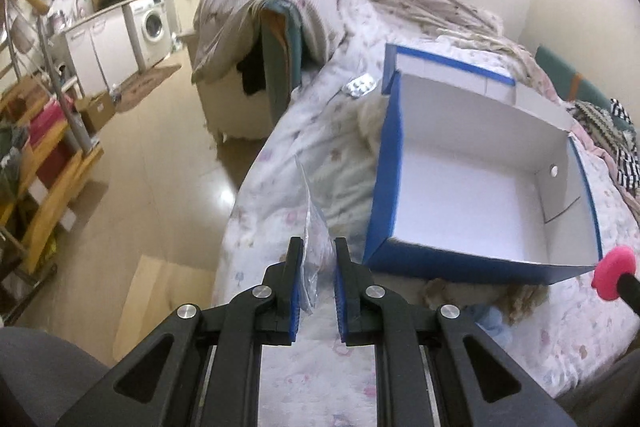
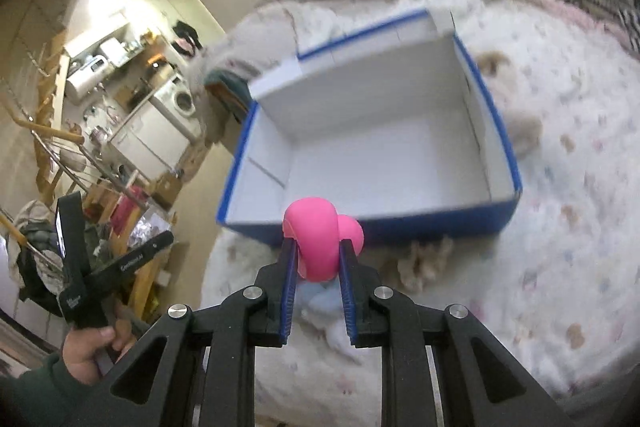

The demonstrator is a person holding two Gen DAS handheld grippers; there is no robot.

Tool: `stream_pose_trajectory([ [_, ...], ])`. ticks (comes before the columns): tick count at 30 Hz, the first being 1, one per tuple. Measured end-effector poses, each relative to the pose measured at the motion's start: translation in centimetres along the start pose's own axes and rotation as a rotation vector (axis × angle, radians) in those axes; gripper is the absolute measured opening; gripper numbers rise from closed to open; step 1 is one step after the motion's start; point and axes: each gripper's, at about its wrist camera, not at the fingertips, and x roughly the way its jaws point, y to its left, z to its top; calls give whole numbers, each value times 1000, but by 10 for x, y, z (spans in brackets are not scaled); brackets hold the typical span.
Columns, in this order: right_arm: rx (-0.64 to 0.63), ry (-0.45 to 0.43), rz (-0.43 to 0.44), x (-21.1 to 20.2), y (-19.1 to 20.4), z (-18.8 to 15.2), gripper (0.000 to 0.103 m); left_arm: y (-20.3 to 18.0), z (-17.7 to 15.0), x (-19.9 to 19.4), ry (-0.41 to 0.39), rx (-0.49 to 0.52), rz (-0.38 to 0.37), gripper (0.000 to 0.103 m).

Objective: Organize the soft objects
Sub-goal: 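Carry the bag and pink duck with both tools over the box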

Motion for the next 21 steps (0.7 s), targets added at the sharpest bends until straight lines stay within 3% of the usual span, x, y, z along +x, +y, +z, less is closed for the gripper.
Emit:
stream_pose_trajectory([
  [5, -33, -52, -8, -2, 9, 8, 22, -13, 10, -6, -11, 30, -31, 13],
  [21, -67, -64, -25, 6, -1, 46, 22, -63, 58, 18, -21, 128, -79, 13],
])
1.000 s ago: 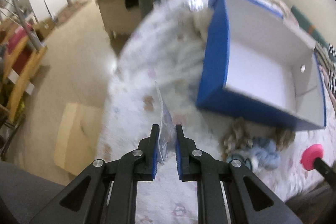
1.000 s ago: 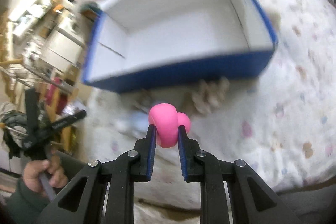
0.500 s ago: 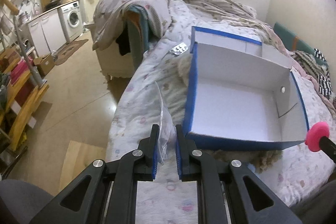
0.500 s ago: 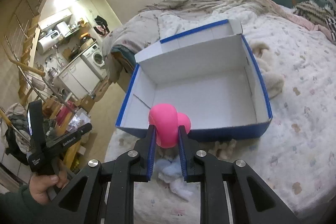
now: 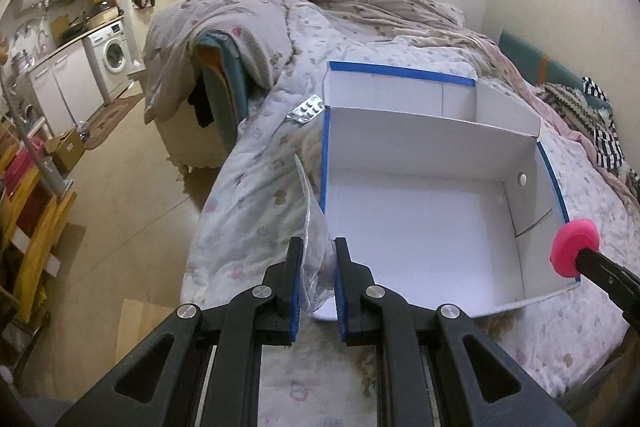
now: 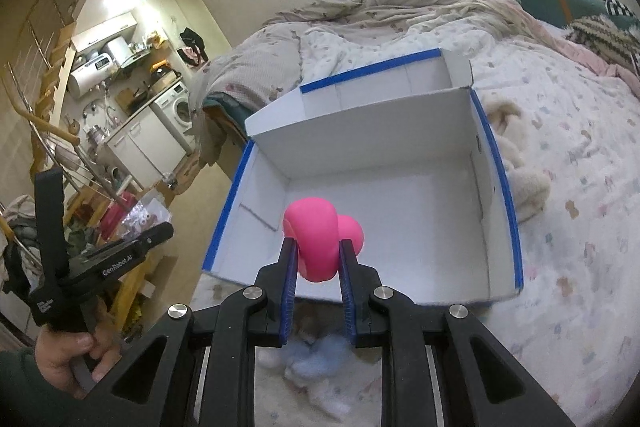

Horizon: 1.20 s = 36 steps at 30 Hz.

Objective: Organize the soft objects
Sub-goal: 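Carry the bag and pink duck with both tools over the box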

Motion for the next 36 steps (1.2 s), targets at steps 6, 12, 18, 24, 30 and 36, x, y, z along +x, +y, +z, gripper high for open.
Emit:
stream_pose_trajectory([
  [6, -11, 14, -35, 20, -11, 16, 22, -18, 15, 21, 0, 55, -8, 13],
  [12, 2, 32, -56, 43, -22, 28, 22, -34, 20, 48, 18, 94, -16, 13],
  [18, 16, 84, -93, 69, -31, 31, 22, -42, 9, 85, 62, 111, -55, 13],
  [24, 30, 175, -135, 94, -35, 21, 22, -51, 1, 111, 107, 139, -60, 13],
  [30, 18, 255, -147, 113, -36, 12, 22, -55, -4, 125, 159, 129, -60, 13],
  [36, 37, 349, -175, 129, -43, 2, 22, -62, -13, 132, 197, 153, -56, 13],
])
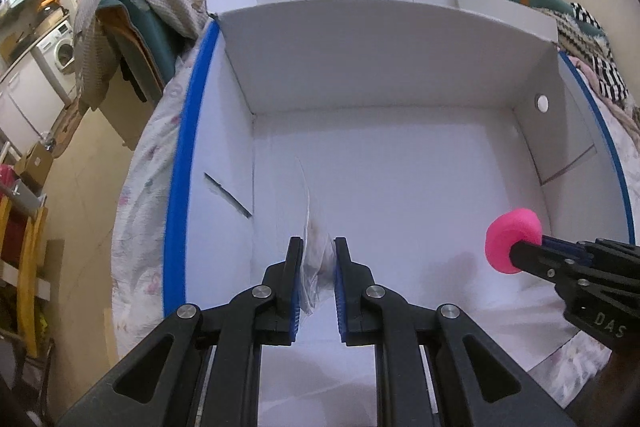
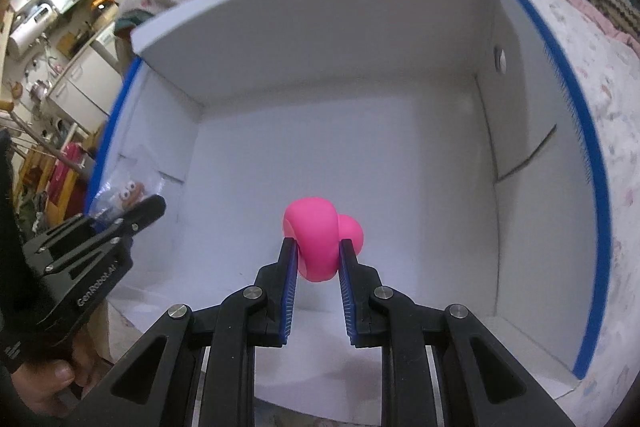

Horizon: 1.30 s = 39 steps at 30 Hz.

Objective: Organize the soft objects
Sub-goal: 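Carry the bag and pink duck with both tools over the box, then open the left tool dropping the bag while the right tool releases the duck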

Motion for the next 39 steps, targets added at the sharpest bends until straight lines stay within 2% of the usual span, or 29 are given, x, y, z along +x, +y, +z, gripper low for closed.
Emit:
stream_pose_trajectory([
  [7, 11, 68, -15, 15, -3, -3, 22, -3, 2, 6, 22, -3, -9, 13],
  [22, 11, 77, -34, 16, -1, 3, 22, 4, 2, 7, 26, -37, -19, 13],
  [27, 37, 67, -18, 17, -1, 3, 24, 5, 1, 5, 29, -38, -18, 17],
  [30, 44, 50, -4, 14, -1, 4, 35, 4, 1, 2, 21, -36, -38, 20],
  [32, 33, 30, -25, 11, 1, 4, 56, 2, 2, -2, 14, -26, -29, 23],
  [33, 21, 15, -40, 10, 3, 4, 58, 2, 2, -3, 14, -26, -32, 26],
  [34, 15, 1, -45, 8, 4, 5, 59, 3, 3, -5, 12, -31, -37, 34],
  [35, 10, -9, -44, 7, 5, 6, 63, 3, 3, -7, 7, -36, -36, 44],
  [37, 7, -22, -40, 4, 6, 7, 73, 4, 3, -12, -17, -44, -24, 54],
  [39, 12, -36, -32, 2, 6, 8, 75, 5, 4, -17, -35, -43, -15, 56],
])
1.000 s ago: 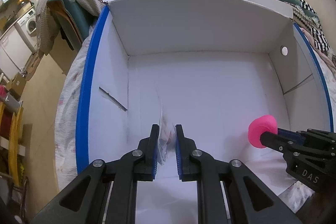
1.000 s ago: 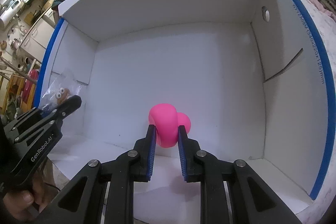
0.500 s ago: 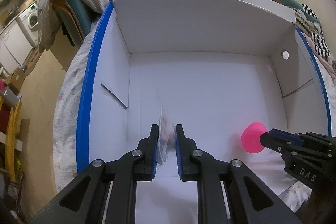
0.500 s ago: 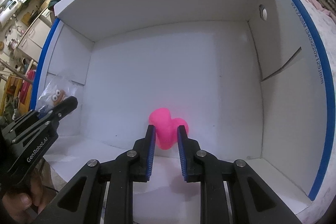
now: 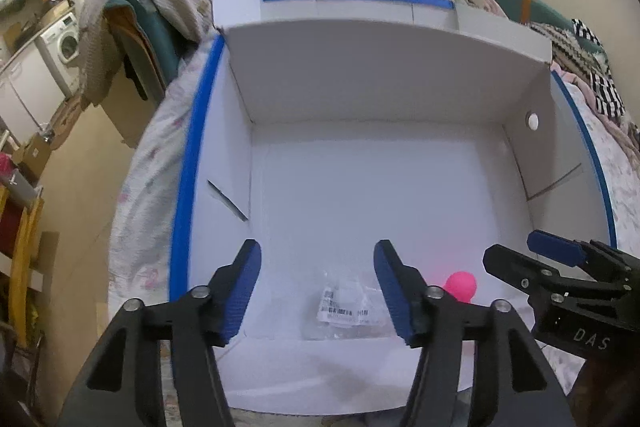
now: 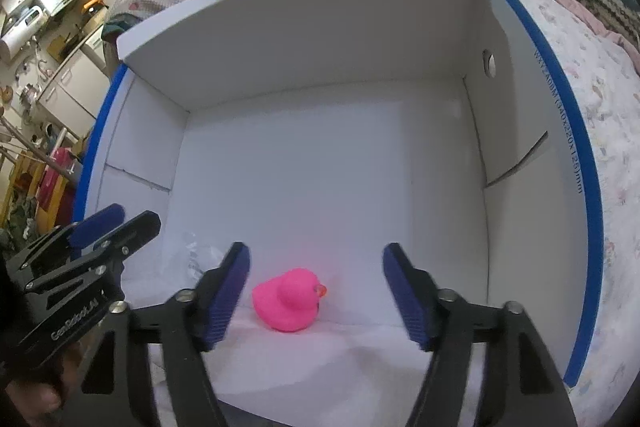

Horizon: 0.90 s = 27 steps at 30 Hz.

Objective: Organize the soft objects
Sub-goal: 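Open the left tool dropping the bag while the right tool releases the duck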

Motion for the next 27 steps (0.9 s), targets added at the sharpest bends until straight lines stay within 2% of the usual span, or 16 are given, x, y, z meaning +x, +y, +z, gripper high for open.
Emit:
stream_pose_trajectory([
  [2, 7, -7, -2, -1, 0, 1, 78, 0, 0, -3, -8, 5, 3, 59],
  [5, 20, -34, 8, -6, -1, 2, 95, 0, -1, -7, -17, 6, 10, 60],
  [6, 26, -40, 19, -7, -2, 2, 97, 0, -1, -8, -19, 6, 12, 61],
  [16, 58, -73, 35, -18, -2, 2, 98, -2, -2, -19, -41, 14, 47, 62],
  [27, 49, -134, 35, -40, 1, -11, 103, 11, -7, -52, -105, -29, 35, 63],
])
